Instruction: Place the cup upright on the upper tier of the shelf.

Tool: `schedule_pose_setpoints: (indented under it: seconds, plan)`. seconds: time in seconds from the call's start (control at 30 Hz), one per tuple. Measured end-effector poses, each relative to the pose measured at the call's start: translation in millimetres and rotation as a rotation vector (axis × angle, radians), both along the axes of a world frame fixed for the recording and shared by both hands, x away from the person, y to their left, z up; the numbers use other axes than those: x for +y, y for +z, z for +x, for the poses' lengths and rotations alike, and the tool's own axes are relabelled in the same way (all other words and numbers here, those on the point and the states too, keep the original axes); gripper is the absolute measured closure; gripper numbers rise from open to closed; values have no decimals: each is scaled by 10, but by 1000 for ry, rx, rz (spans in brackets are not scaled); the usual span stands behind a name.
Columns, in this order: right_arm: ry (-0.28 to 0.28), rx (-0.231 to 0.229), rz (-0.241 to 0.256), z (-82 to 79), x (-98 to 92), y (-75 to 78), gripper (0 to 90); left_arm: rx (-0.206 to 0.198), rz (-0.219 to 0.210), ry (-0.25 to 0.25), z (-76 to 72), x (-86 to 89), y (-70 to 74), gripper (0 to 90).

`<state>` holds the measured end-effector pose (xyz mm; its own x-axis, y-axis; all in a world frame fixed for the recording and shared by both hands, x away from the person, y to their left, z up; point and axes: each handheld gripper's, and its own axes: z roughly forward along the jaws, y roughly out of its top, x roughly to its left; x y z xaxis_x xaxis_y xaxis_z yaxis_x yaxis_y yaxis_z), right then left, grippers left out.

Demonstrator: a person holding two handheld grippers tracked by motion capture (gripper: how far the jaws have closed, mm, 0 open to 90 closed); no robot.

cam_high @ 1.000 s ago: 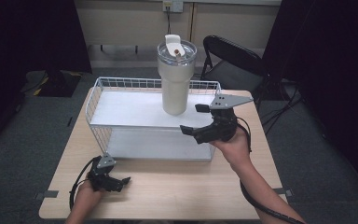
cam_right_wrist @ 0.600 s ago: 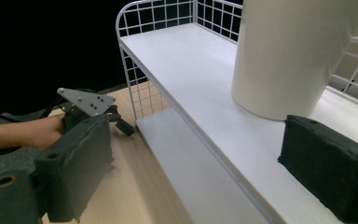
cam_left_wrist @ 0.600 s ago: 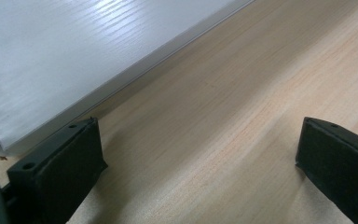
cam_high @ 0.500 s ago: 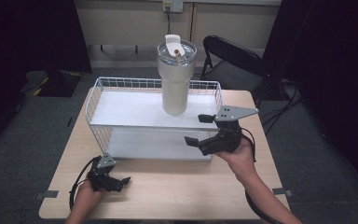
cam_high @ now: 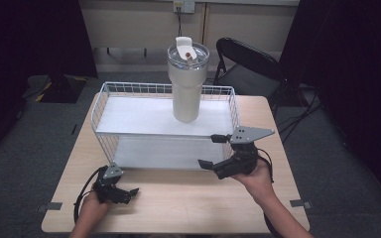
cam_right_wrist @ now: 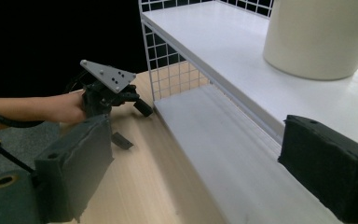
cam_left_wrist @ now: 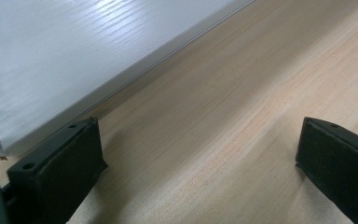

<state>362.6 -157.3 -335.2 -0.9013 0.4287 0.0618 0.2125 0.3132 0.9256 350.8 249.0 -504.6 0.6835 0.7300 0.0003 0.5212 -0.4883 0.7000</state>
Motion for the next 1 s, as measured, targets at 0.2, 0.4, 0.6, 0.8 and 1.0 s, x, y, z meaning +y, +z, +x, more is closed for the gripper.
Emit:
schedule_pose_setpoints:
  seconds: [0.2,0.4,0.6,0.8,1.0]
  plan:
    - [7,7,-6,-33,-52,-134,83,0,-15,9,-4,-10,-5,0]
    - [8,21,-12,-57,-100,-256,83,0,-7,4,-2,-5,-2,0]
    - [19,33,-29,-80,-133,-400,83,0,-14,9,-4,-9,-5,0]
    - [18,41,-40,-89,-168,-514,84,0,-14,9,-4,-9,-5,0]
    - [25,55,-35,-116,-228,-674,85,0,-7,4,-2,-5,-2,0]
